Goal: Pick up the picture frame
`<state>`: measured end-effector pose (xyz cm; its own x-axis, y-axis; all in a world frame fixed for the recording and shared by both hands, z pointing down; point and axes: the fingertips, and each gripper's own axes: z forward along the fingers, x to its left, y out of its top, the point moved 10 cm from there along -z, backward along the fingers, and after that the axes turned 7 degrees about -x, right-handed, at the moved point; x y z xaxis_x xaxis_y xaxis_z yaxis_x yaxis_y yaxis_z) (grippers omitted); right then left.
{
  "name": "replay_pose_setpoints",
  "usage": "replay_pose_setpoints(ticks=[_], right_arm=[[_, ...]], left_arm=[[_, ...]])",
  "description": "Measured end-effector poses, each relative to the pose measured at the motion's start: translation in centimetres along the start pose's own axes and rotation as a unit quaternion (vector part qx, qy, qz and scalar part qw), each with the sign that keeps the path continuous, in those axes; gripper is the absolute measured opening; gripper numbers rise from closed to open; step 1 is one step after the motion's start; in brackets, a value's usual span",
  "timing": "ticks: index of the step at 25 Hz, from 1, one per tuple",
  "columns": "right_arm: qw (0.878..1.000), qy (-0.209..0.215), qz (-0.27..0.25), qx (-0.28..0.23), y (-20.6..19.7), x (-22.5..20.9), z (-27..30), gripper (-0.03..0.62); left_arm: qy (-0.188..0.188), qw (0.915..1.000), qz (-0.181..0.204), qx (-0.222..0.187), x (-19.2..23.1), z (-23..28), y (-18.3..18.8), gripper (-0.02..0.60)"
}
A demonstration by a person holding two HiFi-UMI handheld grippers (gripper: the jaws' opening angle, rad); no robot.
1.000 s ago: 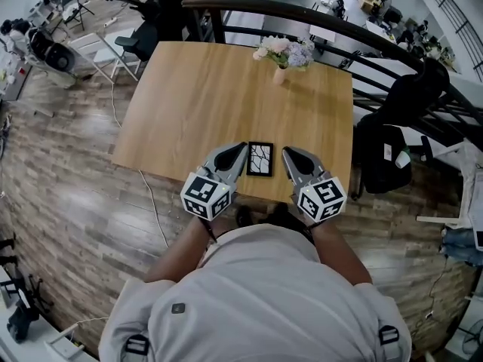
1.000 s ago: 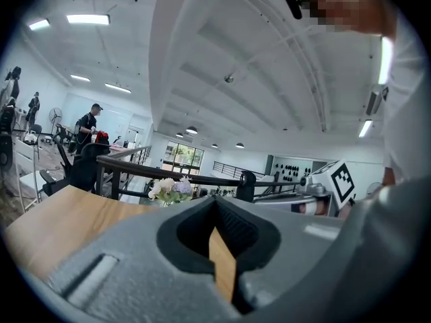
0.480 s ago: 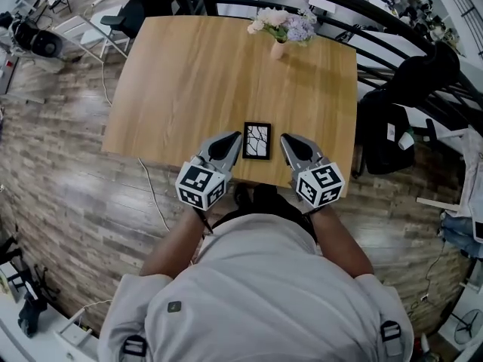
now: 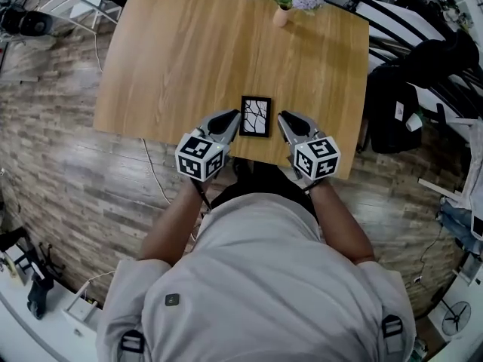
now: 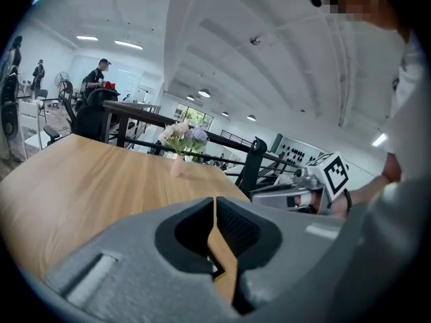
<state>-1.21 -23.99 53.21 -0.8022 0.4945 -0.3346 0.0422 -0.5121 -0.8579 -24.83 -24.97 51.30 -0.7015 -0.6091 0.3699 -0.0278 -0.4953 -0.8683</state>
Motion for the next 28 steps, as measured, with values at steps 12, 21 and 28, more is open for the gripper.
replay_pose_setpoints(ticks=[12, 21, 28], right_arm=[[0.992, 0.009, 0.063, 0.107, -6.3, -4.2, 4.4, 0.106], [0.983, 0.013, 0.081, 0.167, -10.4, -6.0, 7.4, 0.114], [0.972, 0.016, 0.113, 0.206, -13.5, -6.7, 8.9, 0.135]], left_arm=[[0.011, 0.9894, -0.089, 0.114, 3.7, 4.6, -7.8, 0.097], [0.026, 0.9795, -0.119, 0.161, 6.4, 7.1, -11.7, 0.134], [0.036, 0.9703, -0.142, 0.192, 7.7, 8.8, -14.9, 0.149]])
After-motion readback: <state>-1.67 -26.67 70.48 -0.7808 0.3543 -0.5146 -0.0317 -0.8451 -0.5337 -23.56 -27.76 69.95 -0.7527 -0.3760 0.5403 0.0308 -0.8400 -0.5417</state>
